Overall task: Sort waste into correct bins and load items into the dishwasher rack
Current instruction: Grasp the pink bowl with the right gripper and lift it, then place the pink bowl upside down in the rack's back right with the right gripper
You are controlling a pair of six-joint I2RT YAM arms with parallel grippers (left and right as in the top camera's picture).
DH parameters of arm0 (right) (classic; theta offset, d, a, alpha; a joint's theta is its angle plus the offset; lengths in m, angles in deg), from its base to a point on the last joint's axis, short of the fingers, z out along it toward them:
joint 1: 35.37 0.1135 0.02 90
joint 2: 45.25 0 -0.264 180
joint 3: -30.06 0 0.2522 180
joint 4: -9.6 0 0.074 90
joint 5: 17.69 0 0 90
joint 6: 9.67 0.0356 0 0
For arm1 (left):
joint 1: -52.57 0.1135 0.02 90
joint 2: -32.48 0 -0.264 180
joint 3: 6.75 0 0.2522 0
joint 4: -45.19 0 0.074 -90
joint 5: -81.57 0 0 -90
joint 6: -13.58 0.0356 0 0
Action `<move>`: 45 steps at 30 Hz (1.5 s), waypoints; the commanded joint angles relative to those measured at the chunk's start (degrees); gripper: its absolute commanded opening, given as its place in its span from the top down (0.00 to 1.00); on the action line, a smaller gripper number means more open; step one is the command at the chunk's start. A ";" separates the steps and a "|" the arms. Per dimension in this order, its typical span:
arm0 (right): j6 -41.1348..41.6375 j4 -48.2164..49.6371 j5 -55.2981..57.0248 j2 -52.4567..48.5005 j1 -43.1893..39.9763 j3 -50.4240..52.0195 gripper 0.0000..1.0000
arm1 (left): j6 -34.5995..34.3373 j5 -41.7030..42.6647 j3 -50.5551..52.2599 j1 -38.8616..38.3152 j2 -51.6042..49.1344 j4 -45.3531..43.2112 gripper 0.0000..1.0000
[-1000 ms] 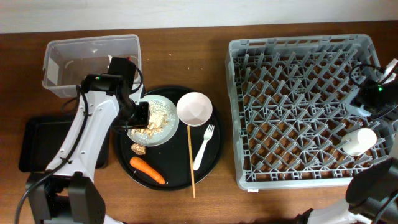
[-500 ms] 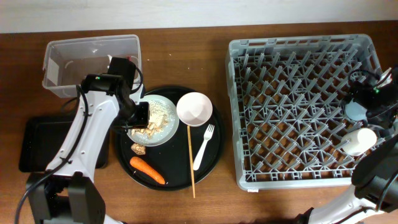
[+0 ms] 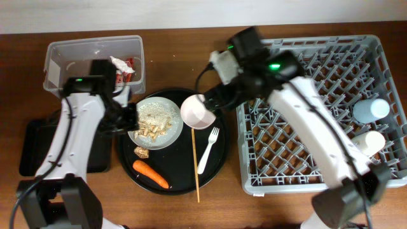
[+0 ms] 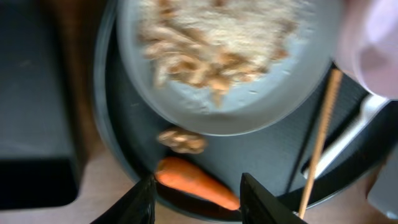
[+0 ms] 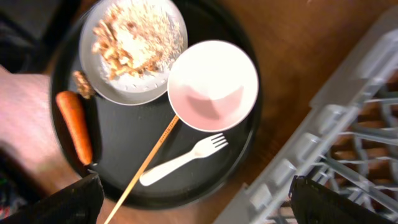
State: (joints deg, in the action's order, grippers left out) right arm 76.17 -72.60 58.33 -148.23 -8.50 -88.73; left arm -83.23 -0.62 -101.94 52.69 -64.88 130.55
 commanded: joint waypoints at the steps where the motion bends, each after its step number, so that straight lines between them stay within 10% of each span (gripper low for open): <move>1: 6.99 3.41 6.36 -7.30 1.66 -0.26 0.04 | -2.78 -0.11 0.00 6.75 0.09 0.72 0.56; 12: 9.62 10.25 7.19 -24.48 1.55 -0.24 0.62 | -2.78 -0.11 0.00 8.31 0.09 -0.31 0.56; 24: 12.22 10.19 9.99 -24.94 1.57 2.05 0.95 | -2.78 -0.11 0.00 8.31 0.09 -0.17 0.56; 31: 10.05 -9.55 20.70 -8.13 -8.59 -21.92 0.96 | -2.78 -0.11 0.00 8.31 0.09 0.09 0.56; 37: 18.47 -25.88 37.42 3.89 -17.94 -21.88 0.96 | -2.78 -0.11 0.00 8.31 0.09 0.07 0.56; 45: 21.64 -4.79 60.15 10.71 -25.40 -21.70 0.96 | -2.78 -0.11 0.00 8.31 0.09 0.02 0.56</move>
State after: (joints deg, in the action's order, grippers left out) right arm 96.72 -81.74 111.77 -137.48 -33.90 -110.13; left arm -85.28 -0.92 -101.94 60.95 -64.90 130.55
